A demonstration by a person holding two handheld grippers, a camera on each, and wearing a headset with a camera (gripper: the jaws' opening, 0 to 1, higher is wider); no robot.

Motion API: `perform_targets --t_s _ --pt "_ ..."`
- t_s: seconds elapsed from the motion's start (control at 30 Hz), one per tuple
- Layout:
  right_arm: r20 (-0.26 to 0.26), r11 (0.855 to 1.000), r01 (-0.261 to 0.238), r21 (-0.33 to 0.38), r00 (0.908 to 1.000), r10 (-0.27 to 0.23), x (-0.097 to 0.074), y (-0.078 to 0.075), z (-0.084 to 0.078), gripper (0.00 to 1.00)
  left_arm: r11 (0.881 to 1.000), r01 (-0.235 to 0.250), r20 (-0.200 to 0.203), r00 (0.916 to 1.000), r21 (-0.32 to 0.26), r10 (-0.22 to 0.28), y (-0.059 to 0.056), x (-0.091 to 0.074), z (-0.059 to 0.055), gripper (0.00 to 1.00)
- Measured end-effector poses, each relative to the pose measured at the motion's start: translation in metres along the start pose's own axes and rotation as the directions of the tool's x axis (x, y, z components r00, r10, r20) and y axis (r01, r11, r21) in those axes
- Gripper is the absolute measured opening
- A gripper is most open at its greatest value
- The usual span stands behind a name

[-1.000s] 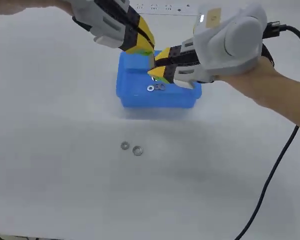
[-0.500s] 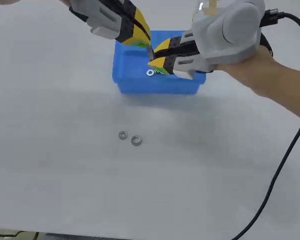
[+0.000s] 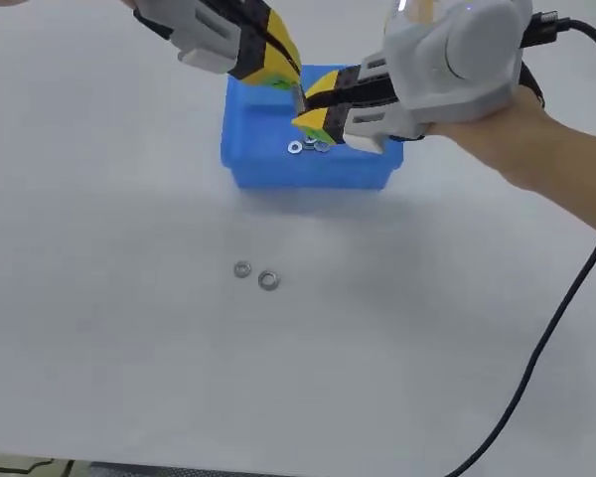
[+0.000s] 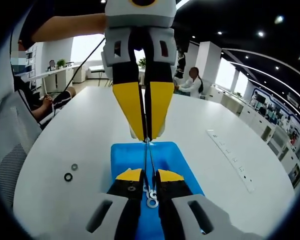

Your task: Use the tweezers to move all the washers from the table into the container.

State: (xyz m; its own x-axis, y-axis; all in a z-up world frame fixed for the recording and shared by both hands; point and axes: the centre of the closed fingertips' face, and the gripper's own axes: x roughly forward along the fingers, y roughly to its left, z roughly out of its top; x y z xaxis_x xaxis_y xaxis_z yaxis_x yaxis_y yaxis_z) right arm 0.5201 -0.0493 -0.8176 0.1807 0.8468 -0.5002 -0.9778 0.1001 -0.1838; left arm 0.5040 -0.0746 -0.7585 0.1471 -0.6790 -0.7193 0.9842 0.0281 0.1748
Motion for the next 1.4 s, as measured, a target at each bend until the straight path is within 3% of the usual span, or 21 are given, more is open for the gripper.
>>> perform_targets --t_s 0.23,0.4,0.63,0.97,1.17,1.4 --pt "0.037 1.000 0.013 -0.012 0.9993 -0.012 -0.014 0.006 0.023 0.11 0.999 -0.029 0.023 0.9993 0.026 0.028 -0.008 -0.018 0.021 0.06" --pt "0.062 1.000 0.006 -0.025 0.9981 -0.004 -0.025 0.019 0.038 0.11 0.998 -0.041 0.041 0.9984 0.047 0.039 -0.023 -0.030 0.035 0.06" --pt "0.063 0.999 -0.019 -0.047 0.9978 0.022 -0.036 0.044 0.050 0.11 0.997 -0.043 0.058 0.9975 0.059 0.039 -0.049 -0.041 0.044 0.06" --pt "0.063 0.997 -0.061 -0.048 0.9959 0.064 -0.044 0.089 0.054 0.11 0.999 -0.043 0.079 0.9960 0.024 0.041 -0.088 -0.043 0.050 0.06" --pt "0.048 0.993 -0.102 -0.052 0.9934 0.104 -0.043 0.118 0.050 0.11 0.999 -0.043 0.094 0.9945 -0.023 0.045 -0.112 -0.040 0.046 0.06" --pt "0.046 0.991 -0.131 -0.027 0.9902 0.132 -0.042 0.138 0.043 0.11 0.998 -0.027 0.097 0.9947 -0.061 0.033 -0.129 -0.036 0.042 0.06"
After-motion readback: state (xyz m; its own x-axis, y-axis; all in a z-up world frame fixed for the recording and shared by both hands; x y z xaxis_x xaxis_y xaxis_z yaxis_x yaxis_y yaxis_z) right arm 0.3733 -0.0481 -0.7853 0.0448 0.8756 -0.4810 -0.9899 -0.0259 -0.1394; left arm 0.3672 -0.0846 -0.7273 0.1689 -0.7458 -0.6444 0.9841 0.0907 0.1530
